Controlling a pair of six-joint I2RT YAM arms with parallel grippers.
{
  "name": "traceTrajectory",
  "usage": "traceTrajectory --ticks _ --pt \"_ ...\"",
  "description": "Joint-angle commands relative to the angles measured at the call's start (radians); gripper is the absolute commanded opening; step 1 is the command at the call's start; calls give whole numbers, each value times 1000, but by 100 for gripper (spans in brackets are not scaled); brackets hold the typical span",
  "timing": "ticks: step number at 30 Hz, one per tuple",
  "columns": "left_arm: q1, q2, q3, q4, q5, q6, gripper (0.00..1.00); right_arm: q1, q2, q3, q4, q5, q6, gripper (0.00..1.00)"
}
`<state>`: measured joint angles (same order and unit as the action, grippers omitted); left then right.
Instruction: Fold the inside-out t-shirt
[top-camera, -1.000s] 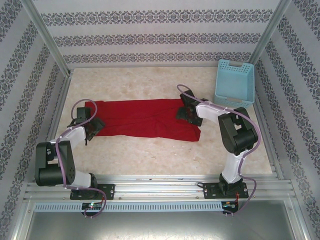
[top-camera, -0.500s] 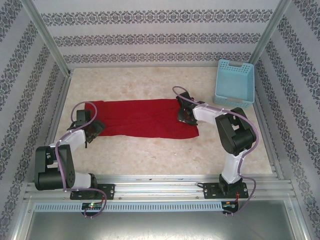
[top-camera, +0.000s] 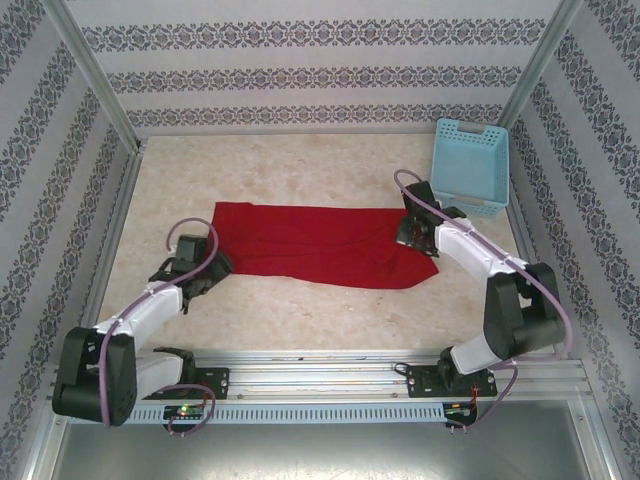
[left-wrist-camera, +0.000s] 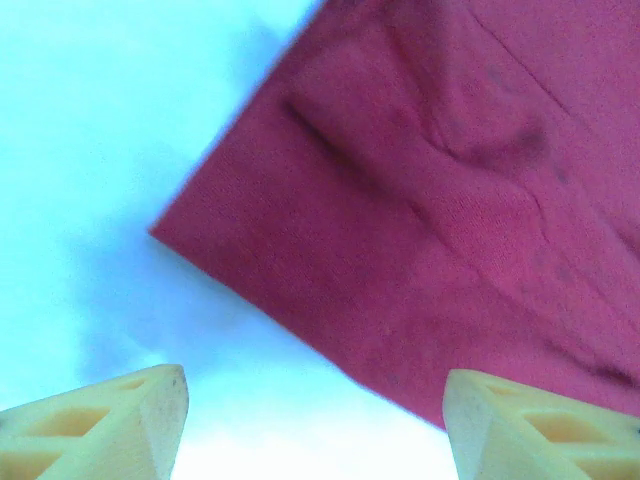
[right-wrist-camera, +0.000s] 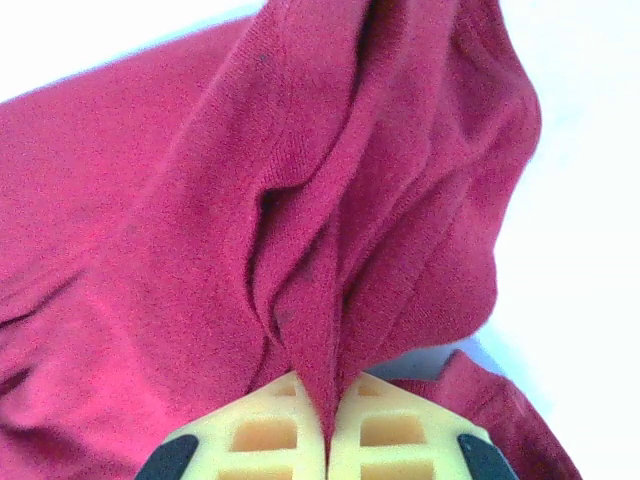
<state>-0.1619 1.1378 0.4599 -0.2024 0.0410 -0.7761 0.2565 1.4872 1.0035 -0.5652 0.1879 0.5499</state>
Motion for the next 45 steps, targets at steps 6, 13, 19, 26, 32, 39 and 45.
traceTrajectory --ticks 6,13,19,26,32,39,45 --pt "-70 -185 75 -205 -198 17 78 155 15 288 -293 260 -259 0" --pt "-10 -18 182 -149 -133 119 78 300 178 530 -430 306 -297 0" --pt "19 140 244 -103 -115 129 76 371 317 686 -495 306 -269 0" --pt "29 219 254 -75 -72 139 74 297 256 588 -509 314 -152 0" --pt "28 276 277 -28 33 164 71 89 28 231 -319 133 -116 0" --pt "-17 369 362 1 122 186 66 -120 -83 0 -179 -2 -88 0" --pt "-53 464 396 54 147 184 65 -158 -51 -61 -115 -75 -82 2"
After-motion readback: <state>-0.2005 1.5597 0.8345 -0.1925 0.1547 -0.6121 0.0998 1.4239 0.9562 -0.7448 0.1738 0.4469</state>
